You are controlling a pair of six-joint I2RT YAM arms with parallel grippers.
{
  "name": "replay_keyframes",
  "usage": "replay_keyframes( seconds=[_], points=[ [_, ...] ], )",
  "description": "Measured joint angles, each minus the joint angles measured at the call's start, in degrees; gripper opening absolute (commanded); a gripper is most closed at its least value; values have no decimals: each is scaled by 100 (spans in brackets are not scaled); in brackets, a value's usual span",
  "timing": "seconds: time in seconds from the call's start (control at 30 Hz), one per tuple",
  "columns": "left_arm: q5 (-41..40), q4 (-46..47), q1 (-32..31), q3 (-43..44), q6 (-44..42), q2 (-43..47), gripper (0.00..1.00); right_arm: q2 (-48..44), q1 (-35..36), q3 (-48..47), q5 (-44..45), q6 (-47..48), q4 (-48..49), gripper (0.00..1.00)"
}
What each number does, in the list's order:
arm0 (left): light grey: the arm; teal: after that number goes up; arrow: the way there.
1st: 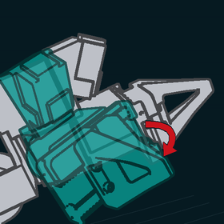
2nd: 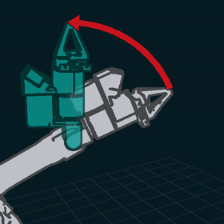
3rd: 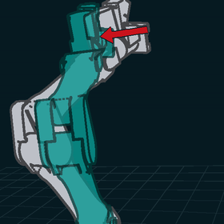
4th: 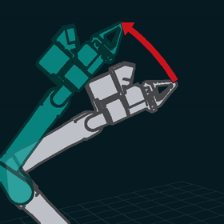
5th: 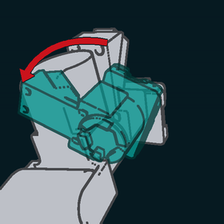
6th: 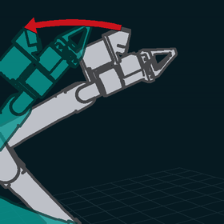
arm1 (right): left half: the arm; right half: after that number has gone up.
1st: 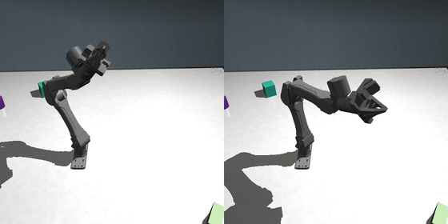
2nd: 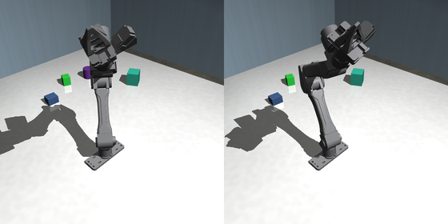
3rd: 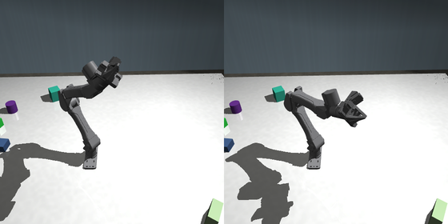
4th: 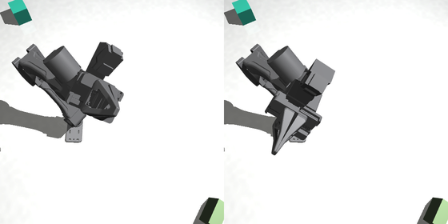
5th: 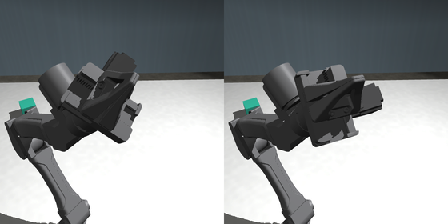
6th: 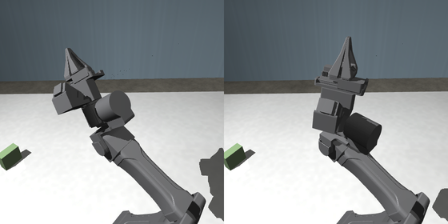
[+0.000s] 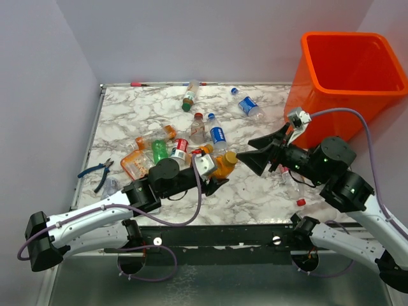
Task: Put the plastic bottles in the bin
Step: Place the plastic bottle in the trash bin.
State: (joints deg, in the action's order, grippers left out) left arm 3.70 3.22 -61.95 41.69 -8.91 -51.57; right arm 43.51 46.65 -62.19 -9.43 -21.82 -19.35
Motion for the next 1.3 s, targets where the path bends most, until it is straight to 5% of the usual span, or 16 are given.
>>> replay_keyframes(
  seconds=[0.27,0.7,0.83,0.9,0.97,1.07,1.1,1.3],
  points=[
    [164,833,0,-122,1801,-304,25,619,0,260,15,-428,798,81],
    [151,1012,0,-122,2319,-330,25,863,0,315,-52,-586,1025,77],
    [76,1069,0,-122,2339,-330,27,938,0,315,-92,-579,940,64],
    [37,1078,0,-120,2347,-330,28,986,0,315,-101,-586,901,46],
    [-26,1027,0,-120,2350,-337,39,1019,0,313,-175,-599,901,28],
    [-48,1016,0,-120,2371,-348,88,1019,22,302,-190,-575,870,5],
    [-59,1014,0,-120,2369,-348,98,1019,22,295,-179,-568,852,1],
    [-518,1073,0,-122,2288,-79,99,1178,22,-632,404,-232,-168,0]
  ],
)
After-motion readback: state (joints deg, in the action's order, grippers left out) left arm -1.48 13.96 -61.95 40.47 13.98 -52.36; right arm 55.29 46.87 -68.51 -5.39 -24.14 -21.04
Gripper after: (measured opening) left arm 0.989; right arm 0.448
